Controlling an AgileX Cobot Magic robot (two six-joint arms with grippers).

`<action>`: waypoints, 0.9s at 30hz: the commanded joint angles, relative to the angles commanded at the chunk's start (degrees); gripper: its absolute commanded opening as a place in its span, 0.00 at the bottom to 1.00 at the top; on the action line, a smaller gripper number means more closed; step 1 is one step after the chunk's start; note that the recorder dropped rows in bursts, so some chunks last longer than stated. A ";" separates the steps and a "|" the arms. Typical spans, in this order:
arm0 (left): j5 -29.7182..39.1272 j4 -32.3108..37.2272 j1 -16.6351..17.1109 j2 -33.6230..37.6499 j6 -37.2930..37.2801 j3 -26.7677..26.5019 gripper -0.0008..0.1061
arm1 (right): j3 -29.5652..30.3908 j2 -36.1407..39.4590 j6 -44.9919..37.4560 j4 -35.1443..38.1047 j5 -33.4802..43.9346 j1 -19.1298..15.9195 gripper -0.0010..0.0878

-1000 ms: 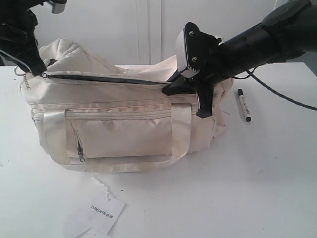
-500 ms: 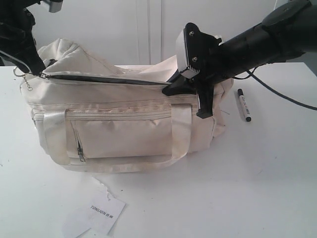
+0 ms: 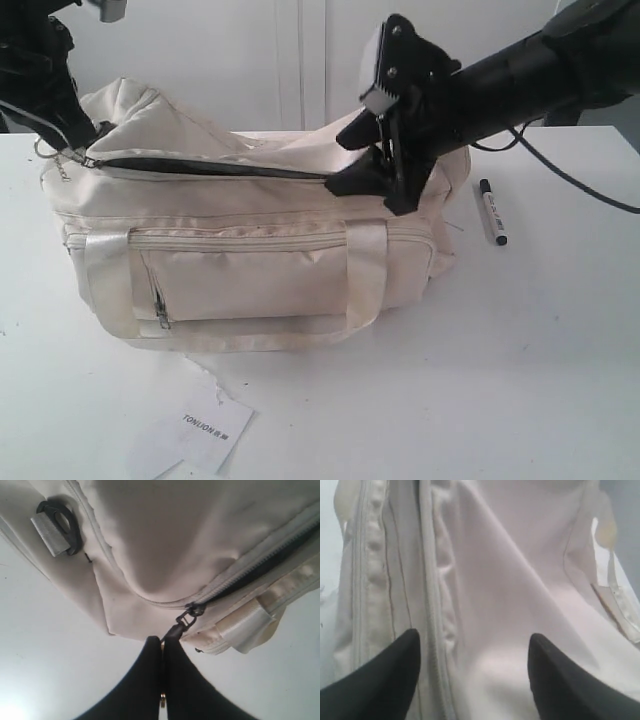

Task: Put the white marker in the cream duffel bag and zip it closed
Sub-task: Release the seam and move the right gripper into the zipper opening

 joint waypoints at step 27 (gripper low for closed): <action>0.00 -0.70 0.00 0.00 1.08 0.00 0.01 | -20.30 13.52 22.37 -9.80 -1.62 13.36 0.59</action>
